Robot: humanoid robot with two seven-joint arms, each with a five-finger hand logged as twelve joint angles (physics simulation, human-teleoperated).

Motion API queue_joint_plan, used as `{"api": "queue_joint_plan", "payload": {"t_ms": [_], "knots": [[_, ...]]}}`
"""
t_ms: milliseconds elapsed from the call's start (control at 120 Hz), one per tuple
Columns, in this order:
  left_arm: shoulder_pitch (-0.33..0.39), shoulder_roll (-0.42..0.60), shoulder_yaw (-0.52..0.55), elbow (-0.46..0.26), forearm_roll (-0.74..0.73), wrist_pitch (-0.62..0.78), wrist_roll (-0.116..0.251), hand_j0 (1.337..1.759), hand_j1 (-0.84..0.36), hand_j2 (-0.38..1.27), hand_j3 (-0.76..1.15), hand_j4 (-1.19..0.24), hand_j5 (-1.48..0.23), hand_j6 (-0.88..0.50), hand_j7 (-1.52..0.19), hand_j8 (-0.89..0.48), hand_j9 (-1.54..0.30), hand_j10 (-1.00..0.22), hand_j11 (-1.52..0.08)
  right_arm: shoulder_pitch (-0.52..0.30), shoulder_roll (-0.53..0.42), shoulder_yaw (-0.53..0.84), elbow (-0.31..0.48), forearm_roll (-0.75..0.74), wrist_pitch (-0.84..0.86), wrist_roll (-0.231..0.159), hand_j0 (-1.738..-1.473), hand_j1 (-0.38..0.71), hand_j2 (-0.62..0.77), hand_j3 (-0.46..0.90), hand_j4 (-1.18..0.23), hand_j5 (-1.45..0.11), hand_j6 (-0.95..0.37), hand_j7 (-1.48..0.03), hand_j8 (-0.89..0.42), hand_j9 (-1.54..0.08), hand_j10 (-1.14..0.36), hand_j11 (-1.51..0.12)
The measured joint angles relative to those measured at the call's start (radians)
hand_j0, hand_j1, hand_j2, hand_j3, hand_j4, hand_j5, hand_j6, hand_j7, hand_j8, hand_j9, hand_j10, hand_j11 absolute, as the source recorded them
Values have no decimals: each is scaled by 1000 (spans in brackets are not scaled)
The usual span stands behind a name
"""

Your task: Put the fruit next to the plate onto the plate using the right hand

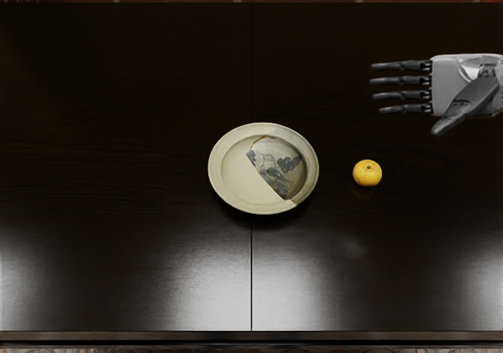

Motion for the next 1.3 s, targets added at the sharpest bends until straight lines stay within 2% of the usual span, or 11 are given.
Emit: {"api": "queue_joint_plan", "payload": {"t_ms": [275, 458, 542, 683, 800, 900, 1008, 1300], "knots": [[0, 0, 0, 0, 0, 0, 0, 1658, 349, 0, 0, 0, 0, 0, 0, 0, 0, 0, 0, 28, 16, -2, -6, -20, 0, 0, -1658, -317, -6, 0, -24, -35, -24, -35, -24, -35, -25, -35], [0, 0, 0, 0, 0, 0, 0, 1658, 349, 0, 0, 0, 0, 0, 0, 0, 0, 0, 0, 84, 58, -6, -5, -184, 0, 0, -1658, -316, -6, 0, -26, -35, -25, -36, -26, -35, -26, -36], [0, 0, -1, 0, 0, 0, 0, 1658, 349, 0, 0, 0, 0, 0, 0, 0, 0, 0, 0, 116, 88, -19, -3, -302, 0, 0, -1658, -316, -6, 0, -27, -36, -26, -36, -27, -36, -27, -36], [0, 0, -3, 0, 0, 0, 0, 1658, 349, 0, 0, 0, 0, 0, 0, 0, 0, 0, 0, 229, 149, -168, -1, -432, -14, 0, -1658, -315, -6, 0, -29, -37, -29, -37, -29, -37, -29, -37], [0, 0, -3, 0, 0, 0, 0, 1658, 349, 0, 0, 0, 0, 0, 0, 0, 0, 0, 0, 342, 211, -330, 11, -508, -140, 0, -1658, -315, -6, 0, -30, -38, -30, -38, -30, -38, -30, -38], [2, 0, -4, 0, 0, 0, 0, 1658, 349, 0, 0, 0, 0, 0, 0, 0, 0, 0, 0, 418, 238, -416, 31, -542, -204, 0, -1658, -314, -6, 0, -31, -38, -31, -38, -31, -38, -30, -38], [2, 0, -4, 0, 0, 0, 0, 1658, 349, 0, 0, 0, 0, 0, 0, 0, 0, 0, 0, 466, 240, -456, 90, -605, -270, 0, -1658, -315, -6, 0, -31, -38, -32, -37, -31, -38, -30, -37], [2, 0, -4, 0, 0, 0, 0, 1658, 349, 0, 0, 0, 0, 0, 0, 0, 0, 0, 0, 546, 250, -616, 316, -750, -654, 0, -1658, -311, -6, 0, -34, -42, -35, -41, -35, -42, -34, -41]]}}
